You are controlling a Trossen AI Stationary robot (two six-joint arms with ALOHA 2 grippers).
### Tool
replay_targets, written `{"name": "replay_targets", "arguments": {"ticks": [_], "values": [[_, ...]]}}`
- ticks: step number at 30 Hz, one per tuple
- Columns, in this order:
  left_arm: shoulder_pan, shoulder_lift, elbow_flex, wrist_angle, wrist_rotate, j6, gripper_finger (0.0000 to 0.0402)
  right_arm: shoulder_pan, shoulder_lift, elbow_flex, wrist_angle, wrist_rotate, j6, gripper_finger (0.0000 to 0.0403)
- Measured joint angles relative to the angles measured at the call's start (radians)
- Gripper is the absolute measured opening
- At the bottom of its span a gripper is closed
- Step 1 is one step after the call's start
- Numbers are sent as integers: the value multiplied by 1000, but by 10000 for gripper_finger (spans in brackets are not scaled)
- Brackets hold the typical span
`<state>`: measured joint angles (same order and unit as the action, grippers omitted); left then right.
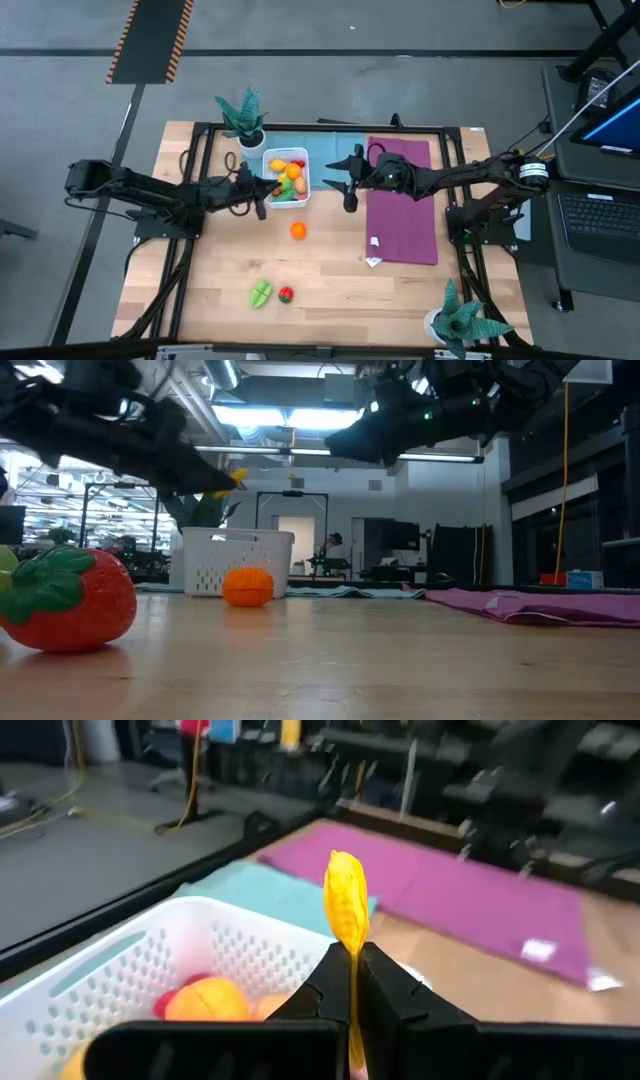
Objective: Pick and placing Produce into tupperware
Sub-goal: Put the yellow corn into the white basket
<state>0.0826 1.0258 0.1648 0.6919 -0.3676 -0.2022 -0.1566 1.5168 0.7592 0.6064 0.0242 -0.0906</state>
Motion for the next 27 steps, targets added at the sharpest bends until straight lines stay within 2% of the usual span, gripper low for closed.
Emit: {"name": "replay_targets", "arguments": {"ticks": [5, 8, 12, 17, 22, 27], "values": [[51, 48, 114, -237, 4, 10, 1, -4, -49, -84, 26, -1, 7, 213], [81, 64, 182, -368, 60, -6, 1, -5, -85, -144, 78, 0, 21, 213], [117, 93, 294, -563, 190, -30, 1, -19, -138, -211, 78, 0, 52, 213], [147, 152, 434, -810, 205, -33, 1, -30, -178, -251, 79, 0, 87, 213], [172, 221, 514, -912, 205, -14, 1, -29, -183, -260, 73, 0, 87, 213], [174, 248, 541, -920, 206, -1, 1, -29, -183, -260, 67, 0, 86, 213]]}}
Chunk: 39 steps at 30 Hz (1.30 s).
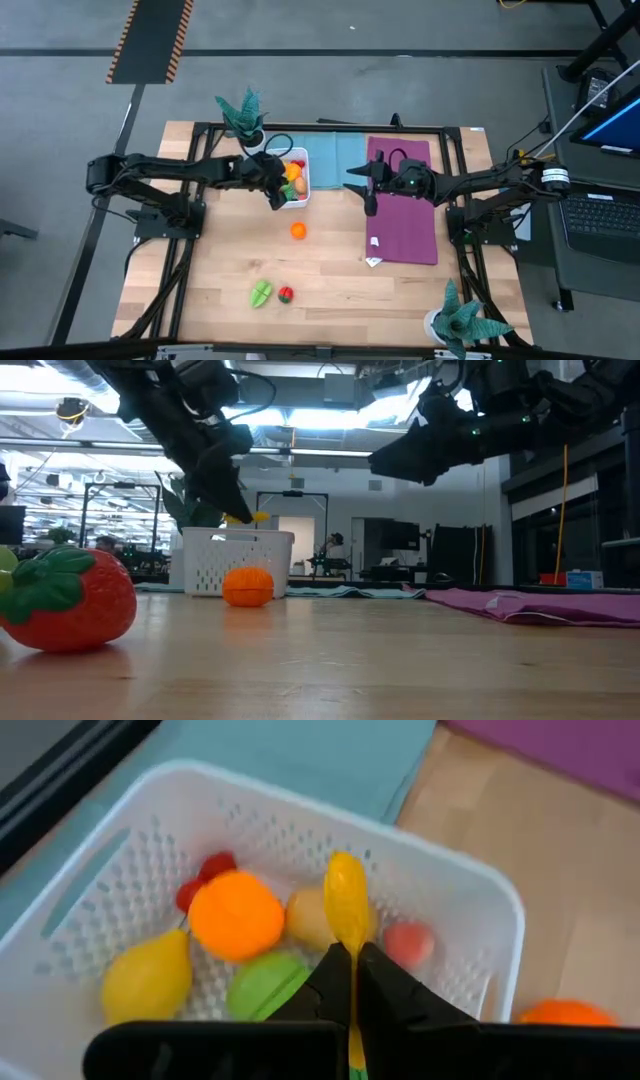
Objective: Pick and placing Produce into tupperware
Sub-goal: Put the yellow corn into the white basket, then put the green starfruit into the white basket
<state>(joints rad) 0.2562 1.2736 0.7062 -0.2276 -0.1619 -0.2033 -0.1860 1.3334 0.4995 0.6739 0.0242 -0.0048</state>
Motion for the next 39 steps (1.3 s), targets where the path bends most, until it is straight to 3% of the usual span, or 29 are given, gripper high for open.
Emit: {"name": "replay_targets", "arguments": {"ticks": [8, 19, 27, 32, 39], "values": [[0, 2, -1, -29, -3, -4, 1, 0, 0, 0, -6, 0, -2, 213], [1, 153, -1, 4, -4, 1, 1, 0, 0, 0, -6, 0, -3, 213], [21, 180, -2, 10, 16, 2, 5, 0, 0, 0, -6, 0, -3, 213], [21, 180, -2, 17, 19, 28, 30, 0, 0, 0, -6, 0, -3, 213], [21, 179, -2, 118, 19, 58, 97, 0, 0, 0, -6, 0, -3, 213]]}}
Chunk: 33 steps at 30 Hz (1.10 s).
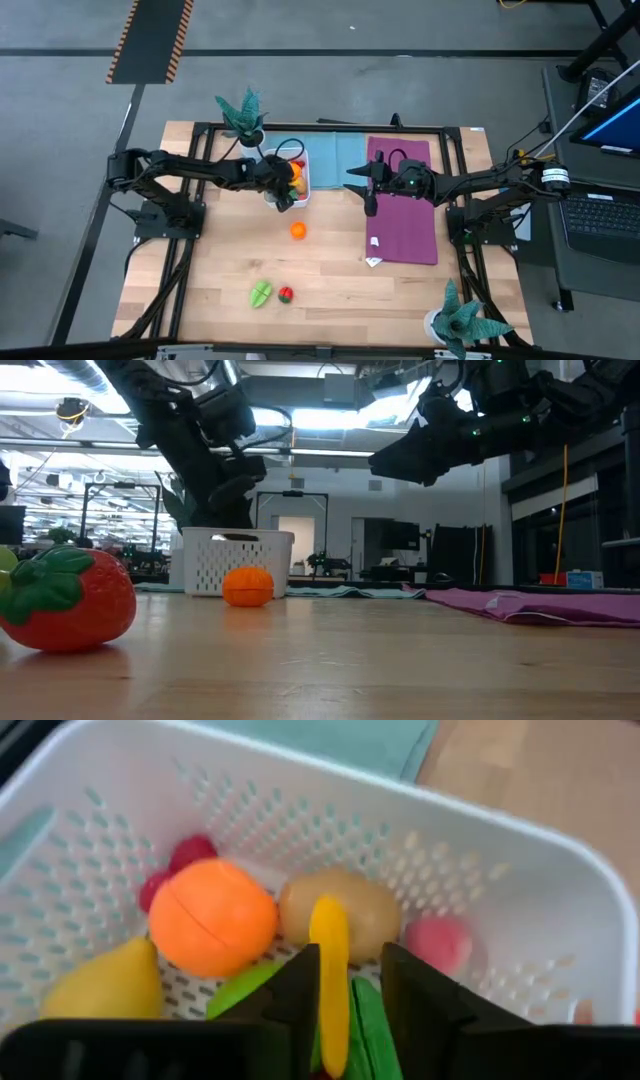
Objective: Pick and placing Produce into tupperware
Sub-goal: Put the green starfruit into the white basket
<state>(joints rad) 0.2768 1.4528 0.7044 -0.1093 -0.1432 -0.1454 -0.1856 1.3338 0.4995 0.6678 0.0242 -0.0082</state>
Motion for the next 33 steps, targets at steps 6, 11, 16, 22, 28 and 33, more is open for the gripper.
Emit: {"name": "replay_targets", "arguments": {"ticks": [6, 11, 16, 22, 28, 33], "values": [[-9, -53, 0, -24, 3, 59, 139, 0, 0, 0, 0, 0, 0, 213], [-36, -179, 0, -70, 4, 78, 149, 0, 0, 0, 0, 0, -3, 213], [-62, -321, 0, -126, 4, 78, 147, 0, 0, 1, 1, 0, -3, 213], [-71, -410, -8, -170, 4, 47, 137, 0, 0, 1, 10, 0, -1, 213], [-71, -411, -11, -215, 16, 37, 145, 0, 0, 1, 10, 0, 0, 213], [-66, -411, -11, -205, 6, 39, 194, 0, 0, 1, 10, 0, 0, 213]]}}
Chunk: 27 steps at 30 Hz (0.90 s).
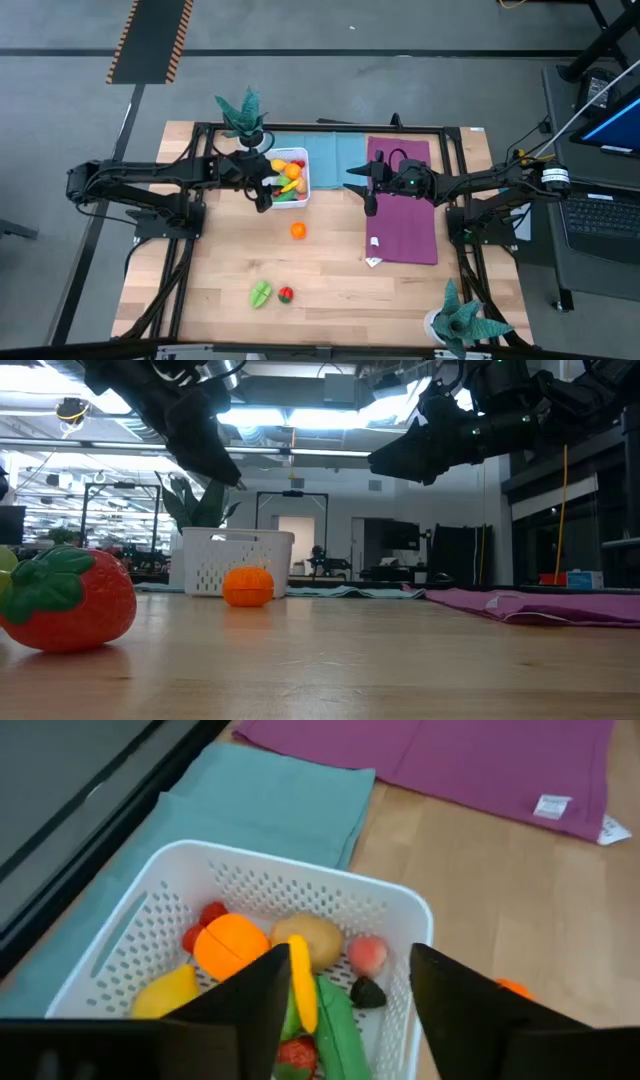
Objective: Pick and placing Produce into tupperware
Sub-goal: Put the green starfruit into the white basket
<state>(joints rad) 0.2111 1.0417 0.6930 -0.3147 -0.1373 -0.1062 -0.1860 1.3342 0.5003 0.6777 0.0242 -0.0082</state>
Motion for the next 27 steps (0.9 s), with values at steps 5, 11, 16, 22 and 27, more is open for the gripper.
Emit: {"name": "replay_targets", "arguments": {"ticks": [5, 11, 16, 22, 27], "values": [[-4, 4, 0, -2, -1, 16, 242, 0, 0, 0, 0, 0, 0, 213], [-3, 4, 0, -29, -1, 12, 285, 0, 0, 0, -1, 0, 0, 213], [-3, 4, -1, -41, -2, 12, 317, 0, 0, 0, -1, 0, 4, 213], [-12, 5, -1, -43, 2, 56, 331, 0, 0, 0, -1, 0, 5, 213], [-26, 5, -1, -40, 4, 37, 325, 0, 0, 0, -2, 0, 5, 213]]}}
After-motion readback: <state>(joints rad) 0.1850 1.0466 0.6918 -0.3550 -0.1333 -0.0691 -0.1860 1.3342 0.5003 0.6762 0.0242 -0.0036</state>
